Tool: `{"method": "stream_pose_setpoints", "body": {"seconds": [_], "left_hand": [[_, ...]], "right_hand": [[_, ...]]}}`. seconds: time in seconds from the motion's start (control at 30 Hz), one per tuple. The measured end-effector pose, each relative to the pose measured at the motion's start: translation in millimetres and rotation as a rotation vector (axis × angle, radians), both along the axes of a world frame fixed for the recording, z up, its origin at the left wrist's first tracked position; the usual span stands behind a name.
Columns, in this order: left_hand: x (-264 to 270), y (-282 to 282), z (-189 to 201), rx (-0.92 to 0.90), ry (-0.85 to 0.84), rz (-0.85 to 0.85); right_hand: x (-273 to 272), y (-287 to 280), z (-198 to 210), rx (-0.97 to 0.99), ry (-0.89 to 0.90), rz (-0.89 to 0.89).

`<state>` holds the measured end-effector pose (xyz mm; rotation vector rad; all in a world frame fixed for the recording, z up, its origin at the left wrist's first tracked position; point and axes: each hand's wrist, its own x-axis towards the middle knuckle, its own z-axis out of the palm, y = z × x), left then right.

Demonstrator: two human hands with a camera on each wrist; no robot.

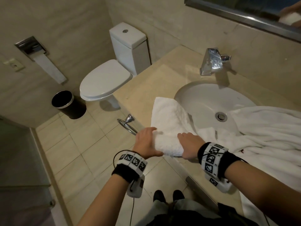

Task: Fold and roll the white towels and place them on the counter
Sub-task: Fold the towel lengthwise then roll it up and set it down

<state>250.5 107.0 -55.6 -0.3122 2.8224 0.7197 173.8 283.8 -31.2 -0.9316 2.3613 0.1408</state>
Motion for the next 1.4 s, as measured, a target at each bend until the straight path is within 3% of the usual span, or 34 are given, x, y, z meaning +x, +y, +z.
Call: {"method": "stream_pose_setpoints", "body": {"seconds": [0.07,0.17,0.47,0.63,0.87,1.0,1.13,1.3,1.4], "left_hand": [[17,-11,-8,0.253,-0.045,0.304],[34,-9,-18,0.569,-0.104,0.423],[28,13,4,0.764,-0.007,0.553],[15,17,6,0.439,0.031,0.554],[10,8,10,0.260,-0.107,0.412],[18,4,13,0.302,-0.117,0.334],[30,10,19,0.618,-0.007,0.160],[32,4,9,0.231,-0.014,0.003],[27,8,7,-0.142,0.014,-0.224]], "right_hand": [[0,0,0,-0.005,-0.001,-0.014],[2,0,0,-0.003,0.032,-0.026],[10,0,0,0.006,0.102,-0.012],[20,-2,-1,-0.020,0.191,0.029],[32,14,-12,-0.145,0.291,0.130],[31,14,-12,-0.243,0.182,0.082],[19,14,-7,-0.363,-0.044,-0.122],[4,14,-11,-0.252,-0.172,-0.172],[2,13,-7,-0.205,-0.184,-0.165]]}}
